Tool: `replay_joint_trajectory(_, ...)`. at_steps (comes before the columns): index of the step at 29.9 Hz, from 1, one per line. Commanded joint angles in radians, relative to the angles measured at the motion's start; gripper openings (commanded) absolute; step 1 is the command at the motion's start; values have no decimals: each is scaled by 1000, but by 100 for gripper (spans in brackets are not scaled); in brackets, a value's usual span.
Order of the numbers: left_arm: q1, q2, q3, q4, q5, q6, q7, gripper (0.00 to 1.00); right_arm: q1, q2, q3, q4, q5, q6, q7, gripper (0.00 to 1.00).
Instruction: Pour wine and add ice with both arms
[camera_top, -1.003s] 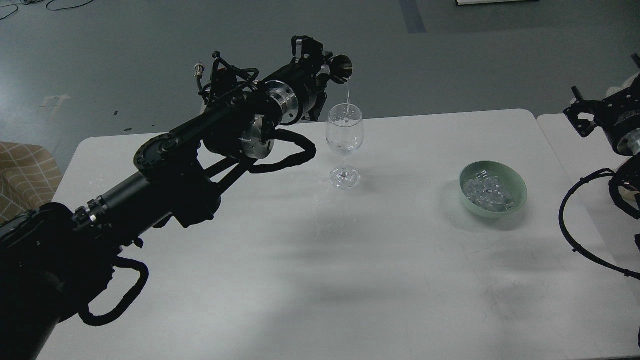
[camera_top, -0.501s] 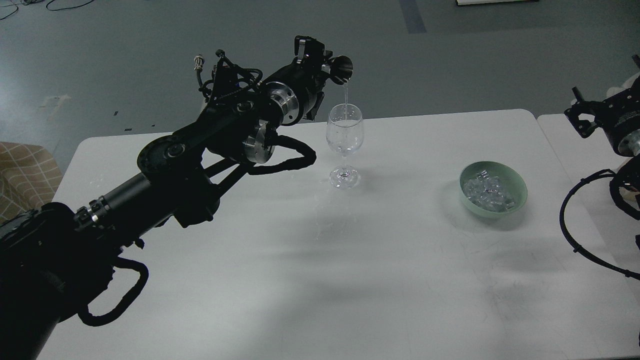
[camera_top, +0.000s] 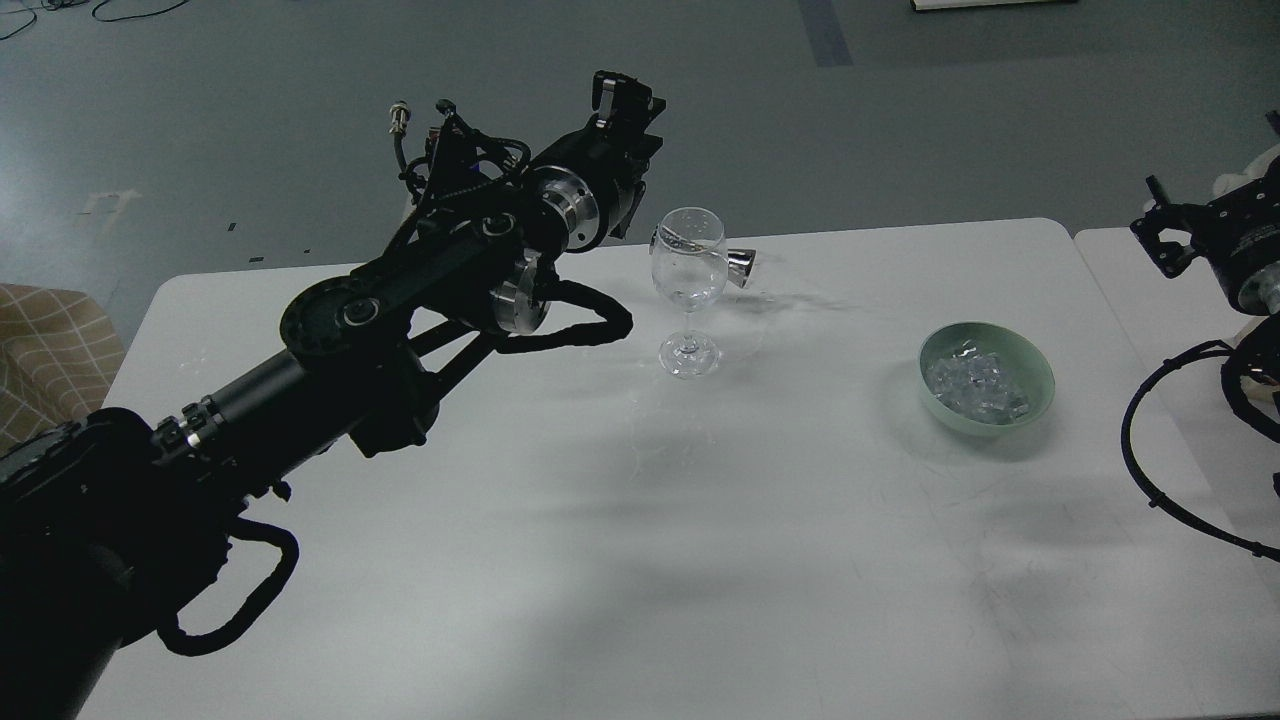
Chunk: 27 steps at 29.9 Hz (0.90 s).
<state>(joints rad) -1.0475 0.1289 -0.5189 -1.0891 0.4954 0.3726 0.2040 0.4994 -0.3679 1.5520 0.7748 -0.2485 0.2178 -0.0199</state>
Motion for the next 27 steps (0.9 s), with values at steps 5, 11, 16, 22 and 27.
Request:
replay_joint_trajectory(5, -34, 5, -6, -15, -3, 0, -1, 34, -4, -16, 5, 1, 0, 12, -3, 100)
replay_joint_trajectory(11, -34, 20, -26, -6, -18, 2, -11, 35, -7, -23, 5, 0, 0, 12, -3, 100)
replay_joint_trajectory(16, -8, 38, -211, -8, -27, 0, -6, 49, -7, -23, 5, -2, 0, 11, 5, 100)
replay_joint_trajectory(22, 122, 41, -375, -15, -76, -3, -11, 81, -5, -22, 5, 3, 0, 14, 6, 100)
replay_joint_trajectory(27, 205, 32, -515, -15, -184, -7, -11, 94, -2, -23, 5, 4, -2, 14, 8, 100)
